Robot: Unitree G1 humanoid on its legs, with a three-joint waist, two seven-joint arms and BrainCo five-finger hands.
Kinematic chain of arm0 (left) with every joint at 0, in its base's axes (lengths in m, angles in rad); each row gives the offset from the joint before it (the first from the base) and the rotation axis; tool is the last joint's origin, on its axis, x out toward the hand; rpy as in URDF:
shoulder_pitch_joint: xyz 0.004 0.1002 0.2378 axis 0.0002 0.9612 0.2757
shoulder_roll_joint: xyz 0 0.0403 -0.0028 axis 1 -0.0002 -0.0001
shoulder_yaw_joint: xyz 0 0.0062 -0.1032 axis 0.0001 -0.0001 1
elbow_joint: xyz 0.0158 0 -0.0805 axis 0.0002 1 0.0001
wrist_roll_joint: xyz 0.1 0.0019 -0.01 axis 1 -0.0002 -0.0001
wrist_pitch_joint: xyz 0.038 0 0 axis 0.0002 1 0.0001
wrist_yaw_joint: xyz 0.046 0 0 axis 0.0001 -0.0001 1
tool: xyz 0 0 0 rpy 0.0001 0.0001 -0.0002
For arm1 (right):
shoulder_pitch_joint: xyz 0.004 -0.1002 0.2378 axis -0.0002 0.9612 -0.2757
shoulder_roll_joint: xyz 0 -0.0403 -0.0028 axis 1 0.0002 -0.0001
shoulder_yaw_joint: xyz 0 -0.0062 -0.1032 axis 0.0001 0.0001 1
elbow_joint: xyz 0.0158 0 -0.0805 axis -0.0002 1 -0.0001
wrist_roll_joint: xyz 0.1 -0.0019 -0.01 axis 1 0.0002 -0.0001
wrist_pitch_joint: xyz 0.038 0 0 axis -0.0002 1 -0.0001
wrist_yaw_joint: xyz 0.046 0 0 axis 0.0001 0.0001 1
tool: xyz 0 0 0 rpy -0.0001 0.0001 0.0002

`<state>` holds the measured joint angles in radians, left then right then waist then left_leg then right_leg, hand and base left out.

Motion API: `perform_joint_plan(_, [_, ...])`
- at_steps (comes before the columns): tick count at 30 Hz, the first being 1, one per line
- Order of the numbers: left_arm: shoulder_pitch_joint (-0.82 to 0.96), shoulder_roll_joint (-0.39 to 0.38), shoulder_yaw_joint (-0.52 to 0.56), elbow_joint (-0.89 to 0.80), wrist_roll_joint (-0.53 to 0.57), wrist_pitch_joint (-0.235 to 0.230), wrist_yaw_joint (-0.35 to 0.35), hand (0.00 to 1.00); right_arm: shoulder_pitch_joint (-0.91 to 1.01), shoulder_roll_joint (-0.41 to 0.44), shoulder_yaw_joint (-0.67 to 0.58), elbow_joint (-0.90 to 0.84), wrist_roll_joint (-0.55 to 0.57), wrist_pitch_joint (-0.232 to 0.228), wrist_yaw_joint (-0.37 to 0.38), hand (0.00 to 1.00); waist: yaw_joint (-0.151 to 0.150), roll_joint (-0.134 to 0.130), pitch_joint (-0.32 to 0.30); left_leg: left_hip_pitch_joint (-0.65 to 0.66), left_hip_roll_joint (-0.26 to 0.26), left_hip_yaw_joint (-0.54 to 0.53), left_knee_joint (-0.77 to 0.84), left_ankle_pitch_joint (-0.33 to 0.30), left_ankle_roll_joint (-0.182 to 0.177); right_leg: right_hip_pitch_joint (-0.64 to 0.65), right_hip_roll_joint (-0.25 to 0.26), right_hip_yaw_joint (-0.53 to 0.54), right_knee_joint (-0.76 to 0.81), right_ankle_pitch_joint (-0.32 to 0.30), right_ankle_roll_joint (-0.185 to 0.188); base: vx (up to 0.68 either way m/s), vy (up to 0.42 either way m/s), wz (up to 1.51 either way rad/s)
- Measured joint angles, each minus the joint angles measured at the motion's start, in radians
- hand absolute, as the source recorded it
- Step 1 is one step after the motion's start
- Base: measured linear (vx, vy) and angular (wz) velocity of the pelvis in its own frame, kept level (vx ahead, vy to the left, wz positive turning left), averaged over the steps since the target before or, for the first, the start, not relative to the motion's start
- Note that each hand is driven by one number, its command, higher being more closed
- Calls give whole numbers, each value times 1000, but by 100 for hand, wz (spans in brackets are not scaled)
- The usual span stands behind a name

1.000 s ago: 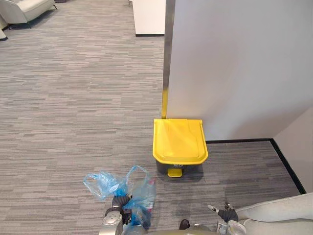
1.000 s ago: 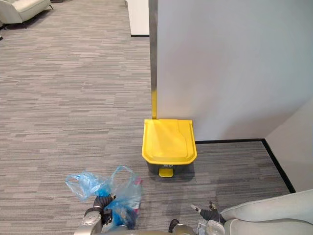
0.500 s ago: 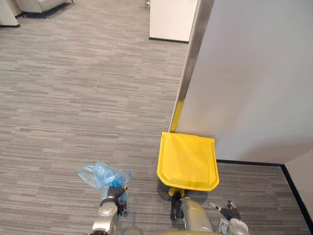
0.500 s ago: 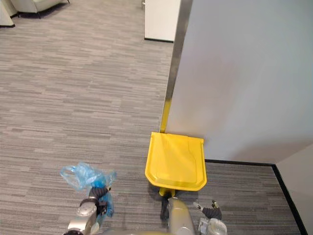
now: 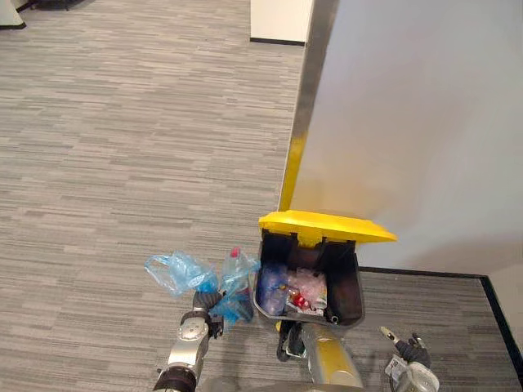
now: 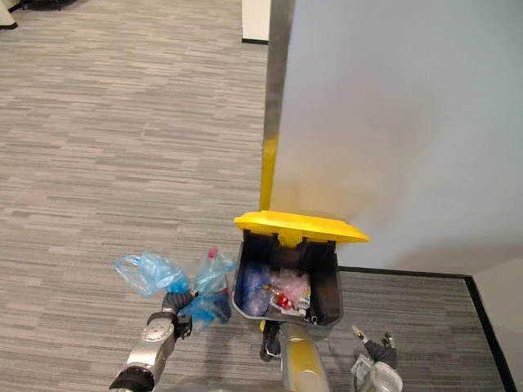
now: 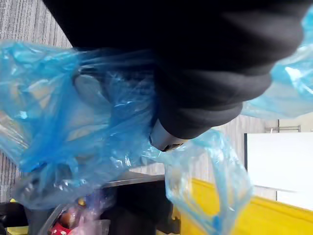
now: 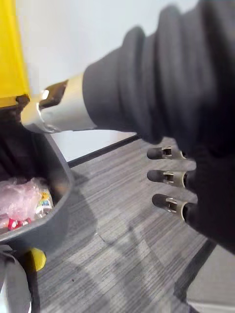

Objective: Gather rubbish on tea table into small bin, then transfer packed bag to large trash can.

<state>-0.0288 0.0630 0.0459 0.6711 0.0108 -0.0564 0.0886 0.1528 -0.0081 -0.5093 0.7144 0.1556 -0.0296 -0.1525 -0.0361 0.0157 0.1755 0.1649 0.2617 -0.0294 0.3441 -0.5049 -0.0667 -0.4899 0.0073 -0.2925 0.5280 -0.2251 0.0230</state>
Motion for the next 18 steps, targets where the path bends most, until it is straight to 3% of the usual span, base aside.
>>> perform_joint_plan(1, [7,4,2,-2,0,1,-1,100,-6,9,18,6,0,4,1,0,13,-9,3,-1,9,17,-11,0,-36,-27,7,18,35,10,-12,-206,-129,-9])
perform_joint_plan(2, [19,10,7,0,0,3,1,100,0,14,27,6,0,5,3,0,18,-14,0,1,10,21,-12,0,-36,-47,8,50,96,2,-31,-89,-169,-1])
perform_joint_plan(3, [53,20,9,-2,0,5,1,100,16,8,58,6,-1,9,2,0,2,-41,-25,10,1,3,-29,7,-55,-41,25,138,162,-52,-65,23,-133,15])
perform_joint_plan(5, [62,20,0,-2,0,8,0,100,1,-12,95,-2,-2,6,2,0,4,-11,-45,-2,21,-18,-63,13,-59,-40,43,102,121,-53,-38,47,-161,14])
perform_joint_plan(6, [55,21,-13,-7,0,7,0,100,-15,-29,162,-32,-9,5,4,0,12,-3,-48,-40,19,-33,-65,46,-40,-57,40,77,90,-34,-32,-12,-207,7])
perform_joint_plan(8, [48,19,-23,-16,0,7,-2,100,-40,-33,224,-62,-14,2,11,0,12,-2,-48,-103,19,-25,-9,68,-66,-59,40,56,54,-9,-57,-99,-184,21])
perform_joint_plan(11, [52,21,-56,-87,0,2,-3,100,-64,-37,341,-136,-53,-3,23,0,30,-1,-49,-154,45,-13,-16,78,-72,-56,43,11,10,3,-43,-108,-117,22])
perform_joint_plan(12, [52,24,-55,-98,0,1,-3,100,-71,-37,365,-149,-56,-3,23,0,37,-4,-47,-159,53,-10,-29,78,-72,-62,44,8,10,1,-41,-83,-183,38])
perform_joint_plan(13, [52,40,-55,-114,0,0,-3,100,-80,-39,418,-192,-71,-3,25,0,39,-43,-57,-156,34,-28,-76,87,-99,-85,36,24,19,11,-71,-80,-204,37])
perform_joint_plan(14, [50,40,-55,-123,-1,0,-1,100,-86,-42,433,-208,-77,-4,24,0,47,-42,-58,-180,31,-47,-36,89,-124,-81,37,2,-13,10,-73,-127,-196,34])
perform_joint_plan(15, [43,41,-56,-129,-1,-1,-1,100,-104,-42,439,-230,-81,-4,23,0,55,-41,-57,-246,9,-51,92,78,-129,-86,34,-16,-54,18,-45,-116,-131,8])
perform_joint_plan(16, [34,29,-59,-134,-2,-10,-1,100,-131,-56,453,-289,-88,-6,22,0,71,-16,-43,-340,-6,-43,240,56,-84,-132,10,-39,57,-4,24,-79,-33,47])
perform_joint_plan(17, [30,17,-67,-161,-3,-19,-1,100,-139,-84,457,-348,-92,-29,21,0,47,-15,-17,-353,-23,-46,233,21,-125,-161,-17,128,304,-49,-45,-9,-49,62])
perform_joint_plan(18, [25,26,-66,-170,-4,-25,0,100,-154,-81,464,-341,-98,-31,20,0,50,-55,-11,-343,-44,-31,231,30,-148,-135,-59,159,278,-48,-77,-4,-126,71])
